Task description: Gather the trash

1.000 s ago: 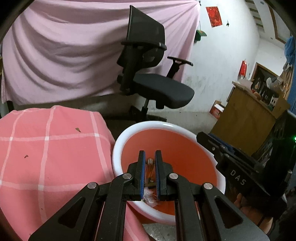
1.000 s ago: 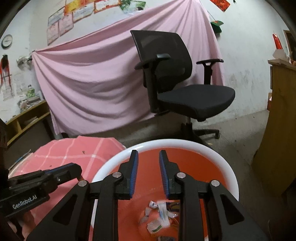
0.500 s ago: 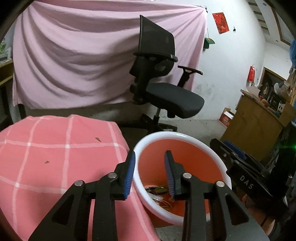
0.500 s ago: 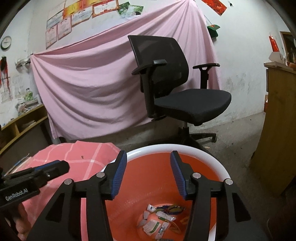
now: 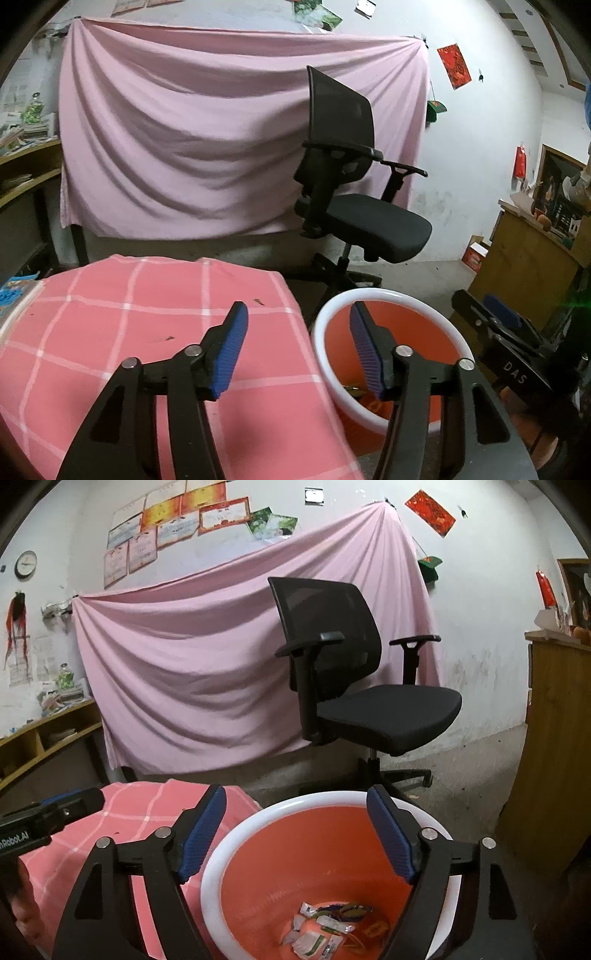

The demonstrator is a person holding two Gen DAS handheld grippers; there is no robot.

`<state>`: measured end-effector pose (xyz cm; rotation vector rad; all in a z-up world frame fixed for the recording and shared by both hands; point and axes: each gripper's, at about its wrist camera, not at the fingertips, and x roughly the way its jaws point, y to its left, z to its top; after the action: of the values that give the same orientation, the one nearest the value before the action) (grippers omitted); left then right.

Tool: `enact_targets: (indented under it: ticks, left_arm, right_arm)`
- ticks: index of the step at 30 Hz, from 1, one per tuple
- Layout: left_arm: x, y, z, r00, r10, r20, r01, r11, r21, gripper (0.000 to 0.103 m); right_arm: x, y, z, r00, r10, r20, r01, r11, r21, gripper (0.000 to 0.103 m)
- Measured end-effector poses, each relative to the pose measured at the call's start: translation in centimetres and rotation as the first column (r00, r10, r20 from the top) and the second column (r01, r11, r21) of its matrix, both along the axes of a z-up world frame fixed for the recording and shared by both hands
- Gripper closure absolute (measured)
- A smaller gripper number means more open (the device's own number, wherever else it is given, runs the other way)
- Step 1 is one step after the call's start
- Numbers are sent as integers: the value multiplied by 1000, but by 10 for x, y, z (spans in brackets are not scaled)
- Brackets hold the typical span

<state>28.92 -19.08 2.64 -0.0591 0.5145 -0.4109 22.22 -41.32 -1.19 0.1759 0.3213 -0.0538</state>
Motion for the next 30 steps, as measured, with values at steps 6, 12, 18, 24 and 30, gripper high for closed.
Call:
enact_targets:
  ticks: [6, 12, 18, 24, 30]
  left_arm:
    - [-17, 16, 8, 997, 39, 61, -39, 999, 7, 37]
    - [-36, 35, 10, 985, 92, 143, -94, 996, 3, 11]
    - [-52, 59, 5, 976, 153, 158, -151, 988, -25, 2]
    - [-77, 81, 0, 966, 200, 161, -198, 980, -31, 2]
    - [-110, 101, -1, 959, 213, 187, -215, 977, -11, 2]
  right_arm:
    - [-15, 7, 5, 999, -32, 39, 32, 999, -4, 7]
    - [-25, 17, 10, 996, -41, 81, 42, 999, -12, 0]
    - [-37, 33, 8, 994, -4, 113, 8, 999, -40, 0]
    - [-60, 54, 10, 988, 34, 148, -26, 998, -57, 0]
    - [-84, 82, 13, 982, 74, 171, -61, 995, -82, 0]
